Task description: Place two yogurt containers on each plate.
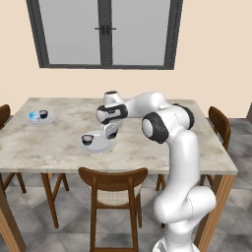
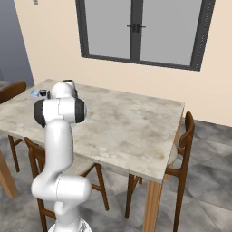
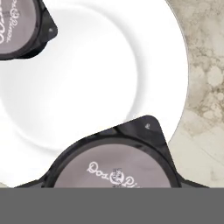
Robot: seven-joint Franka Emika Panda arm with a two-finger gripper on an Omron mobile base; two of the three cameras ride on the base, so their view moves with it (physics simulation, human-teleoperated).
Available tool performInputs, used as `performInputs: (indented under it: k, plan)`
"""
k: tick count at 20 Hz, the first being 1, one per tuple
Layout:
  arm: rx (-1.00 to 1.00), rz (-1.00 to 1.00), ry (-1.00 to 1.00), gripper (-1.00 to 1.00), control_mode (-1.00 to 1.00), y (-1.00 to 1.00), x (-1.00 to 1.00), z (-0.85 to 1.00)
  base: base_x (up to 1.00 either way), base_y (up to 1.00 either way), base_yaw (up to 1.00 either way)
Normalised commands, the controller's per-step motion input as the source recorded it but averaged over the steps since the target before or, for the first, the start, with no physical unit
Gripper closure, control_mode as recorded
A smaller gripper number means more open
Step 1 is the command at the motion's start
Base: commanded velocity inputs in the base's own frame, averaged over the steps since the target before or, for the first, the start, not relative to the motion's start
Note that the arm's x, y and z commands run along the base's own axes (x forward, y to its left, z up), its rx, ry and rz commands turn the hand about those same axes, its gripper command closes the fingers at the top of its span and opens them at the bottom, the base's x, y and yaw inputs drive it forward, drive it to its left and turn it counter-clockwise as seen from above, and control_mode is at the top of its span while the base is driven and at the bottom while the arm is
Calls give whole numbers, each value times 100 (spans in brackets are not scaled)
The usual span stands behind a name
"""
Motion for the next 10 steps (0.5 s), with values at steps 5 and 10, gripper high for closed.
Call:
performInputs:
  k: [5, 10]
  plan:
    - [0, 0, 0, 100, -100, 27, 1, -20, 0, 0, 0]
    - [2, 0, 0, 100, -100, 35, 0, -21, 0, 0, 0]
